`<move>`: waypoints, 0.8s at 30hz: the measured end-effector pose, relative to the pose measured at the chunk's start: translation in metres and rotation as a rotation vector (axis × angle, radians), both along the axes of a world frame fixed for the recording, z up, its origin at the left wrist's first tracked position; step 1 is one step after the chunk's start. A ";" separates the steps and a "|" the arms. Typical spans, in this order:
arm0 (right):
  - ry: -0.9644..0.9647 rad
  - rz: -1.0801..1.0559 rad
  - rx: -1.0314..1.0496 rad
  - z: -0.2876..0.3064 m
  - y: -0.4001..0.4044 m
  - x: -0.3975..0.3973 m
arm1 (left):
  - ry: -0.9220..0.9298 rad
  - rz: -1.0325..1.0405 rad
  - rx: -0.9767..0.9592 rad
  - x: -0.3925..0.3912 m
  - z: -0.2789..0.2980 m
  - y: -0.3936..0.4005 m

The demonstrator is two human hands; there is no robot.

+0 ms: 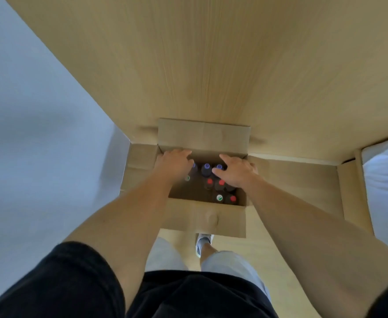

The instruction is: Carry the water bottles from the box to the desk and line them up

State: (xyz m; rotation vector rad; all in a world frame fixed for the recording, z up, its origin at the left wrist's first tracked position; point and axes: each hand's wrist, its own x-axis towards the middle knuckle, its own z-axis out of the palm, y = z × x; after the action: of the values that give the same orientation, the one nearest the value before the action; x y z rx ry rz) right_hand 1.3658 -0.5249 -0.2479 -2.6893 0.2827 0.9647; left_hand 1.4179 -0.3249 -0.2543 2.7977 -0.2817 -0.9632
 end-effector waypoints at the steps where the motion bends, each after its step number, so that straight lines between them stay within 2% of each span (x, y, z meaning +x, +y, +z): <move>1: 0.011 0.001 0.007 -0.005 0.000 0.006 | 0.004 0.006 0.002 0.006 -0.005 -0.001; 14: 0.178 -0.095 0.065 -0.105 -0.002 0.013 | 0.122 0.042 0.035 0.048 -0.114 0.028; 24: 0.241 -0.134 0.076 -0.226 0.006 -0.002 | 0.209 0.089 0.099 0.044 -0.234 0.063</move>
State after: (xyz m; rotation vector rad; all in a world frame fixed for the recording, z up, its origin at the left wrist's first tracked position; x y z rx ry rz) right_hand 1.3637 -0.5188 -0.4737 -2.4513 0.4589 1.2322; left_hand 1.4617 -0.2619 -0.4880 2.7379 -0.0834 -1.2669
